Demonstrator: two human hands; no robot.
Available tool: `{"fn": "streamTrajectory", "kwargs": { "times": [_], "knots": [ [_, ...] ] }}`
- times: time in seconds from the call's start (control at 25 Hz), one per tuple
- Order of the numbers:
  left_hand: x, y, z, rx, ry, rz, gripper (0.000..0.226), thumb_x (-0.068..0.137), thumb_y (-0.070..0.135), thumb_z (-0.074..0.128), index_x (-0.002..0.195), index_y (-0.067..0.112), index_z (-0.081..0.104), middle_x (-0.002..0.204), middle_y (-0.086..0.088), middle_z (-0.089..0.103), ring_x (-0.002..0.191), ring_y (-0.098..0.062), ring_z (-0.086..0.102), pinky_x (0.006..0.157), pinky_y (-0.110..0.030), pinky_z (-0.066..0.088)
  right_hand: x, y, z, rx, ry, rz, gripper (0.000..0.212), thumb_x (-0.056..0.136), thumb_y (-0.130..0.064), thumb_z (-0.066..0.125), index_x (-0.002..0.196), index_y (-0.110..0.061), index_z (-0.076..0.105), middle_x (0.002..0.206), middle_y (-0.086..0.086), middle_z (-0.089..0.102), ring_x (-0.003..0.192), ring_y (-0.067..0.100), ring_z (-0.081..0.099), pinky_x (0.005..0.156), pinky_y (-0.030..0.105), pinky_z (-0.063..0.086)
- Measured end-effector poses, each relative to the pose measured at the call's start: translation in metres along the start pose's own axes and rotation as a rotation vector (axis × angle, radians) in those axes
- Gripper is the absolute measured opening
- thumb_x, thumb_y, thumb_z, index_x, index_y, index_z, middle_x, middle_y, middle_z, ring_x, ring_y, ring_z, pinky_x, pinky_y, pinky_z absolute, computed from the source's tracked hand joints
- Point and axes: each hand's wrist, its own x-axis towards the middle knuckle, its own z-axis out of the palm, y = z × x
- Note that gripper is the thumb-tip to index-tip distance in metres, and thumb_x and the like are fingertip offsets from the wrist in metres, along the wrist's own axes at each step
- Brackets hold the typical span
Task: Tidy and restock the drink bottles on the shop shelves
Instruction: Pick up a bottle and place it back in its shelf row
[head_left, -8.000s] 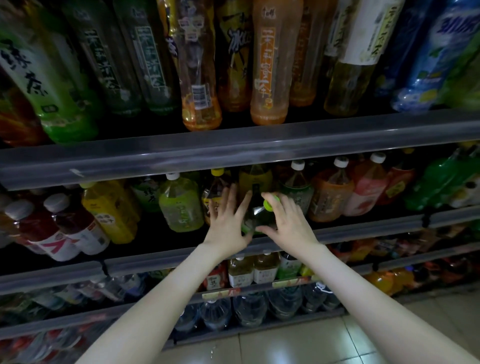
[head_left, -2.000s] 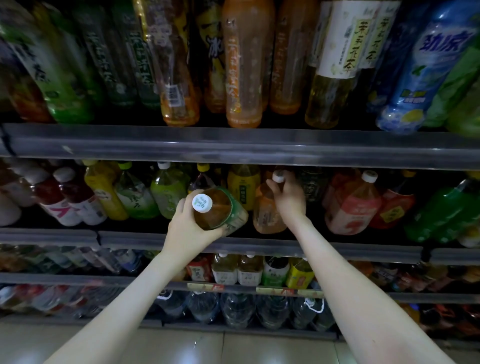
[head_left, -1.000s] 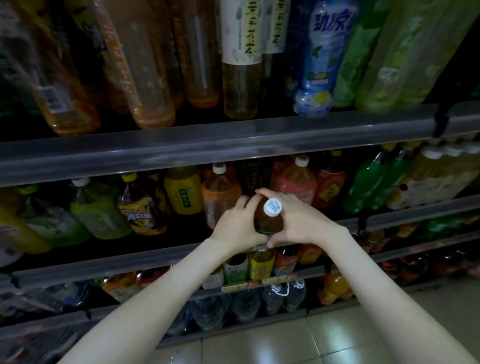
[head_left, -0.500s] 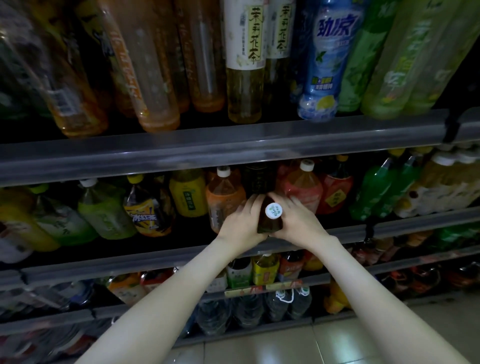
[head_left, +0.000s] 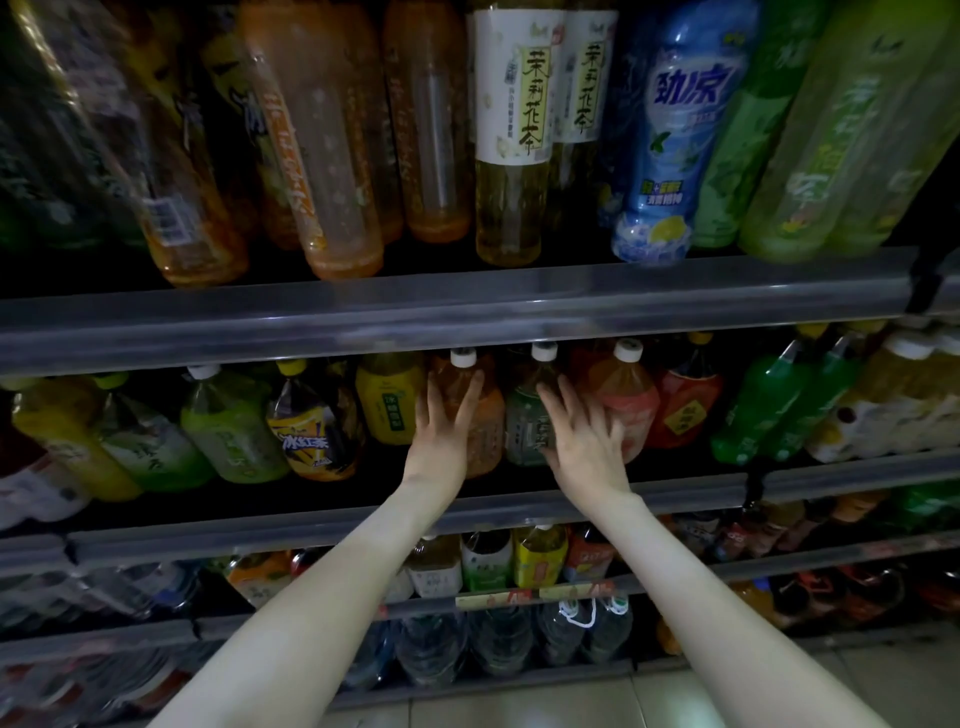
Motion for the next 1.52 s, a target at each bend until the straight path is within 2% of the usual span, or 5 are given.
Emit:
{"fn": "streamTrajectory", "kwargs": {
  "times": [0.28, 0.8, 1.04, 1.24, 1.52],
  "knots": [
    [0.006, -0.007, -0.003, 0.002, -0.108, 0.006, 0.113, 0.084, -0.016, 0.045, 0.126, 0.048, -0.038, 0.156, -0.019, -0.015, 0.144, -0.039, -0.005, 0.084, -0.028, 0.054, 0.023, -0.001, 0.012, -0.185, -0.059, -0.022, 0.110, 0.082, -0.005, 0.063, 0.146, -0.038, -0.022, 0.159, 0.016, -0.008, 0.146, 0.034, 0.004, 0.116, 0.051, 0.000],
    [-0.017, 0.071, 0.046, 0.155, 0.248, 0.158, 0.094, 0.066, 0.023, 0.080, 0.145, 0.023, 0.028, 0.149, -0.026, 0.019, 0.136, -0.045, 0.017, 0.101, -0.069, 0.012, 0.001, 0.097, -0.002, 0.399, 0.415, 0.291, 0.087, 0.083, -0.029, 0.069, 0.149, -0.008, 0.016, 0.151, 0.025, 0.025, 0.141, 0.037, 0.023, 0.113, 0.057, 0.024],
    [0.022, 0.147, 0.041, 0.172, 0.248, 0.344, 0.091, 0.065, 0.010, 0.073, 0.144, 0.031, 0.031, 0.149, -0.025, 0.024, 0.138, -0.043, 0.018, 0.107, -0.063, 0.005, 0.052, 0.158, -0.018, 0.484, 0.076, 0.368, 0.090, 0.088, -0.033, 0.065, 0.152, -0.027, 0.002, 0.154, 0.016, 0.017, 0.141, 0.034, 0.021, 0.114, 0.049, 0.026],
    [0.046, 0.155, 0.032, 0.358, -0.083, 0.240, 0.108, 0.088, 0.022, 0.060, 0.134, 0.035, -0.037, 0.153, -0.029, -0.011, 0.144, -0.037, -0.010, 0.104, -0.058, -0.019, 0.023, 0.165, -0.025, 0.332, 0.051, 0.215, 0.073, 0.087, -0.034, 0.066, 0.147, -0.035, 0.024, 0.146, 0.015, 0.013, 0.135, 0.035, 0.023, 0.112, 0.043, 0.031],
    [0.048, 0.155, 0.033, 0.438, -0.056, 0.238, 0.101, 0.092, 0.010, 0.050, 0.130, 0.027, -0.042, 0.151, -0.032, -0.002, 0.145, -0.036, 0.002, 0.103, -0.057, -0.019, -0.034, 0.178, 0.005, 0.136, 0.293, 0.020, 0.072, 0.072, -0.019, 0.083, 0.134, -0.018, 0.047, 0.136, 0.022, 0.027, 0.128, 0.046, 0.035, 0.101, 0.055, 0.042]
  ]
}}
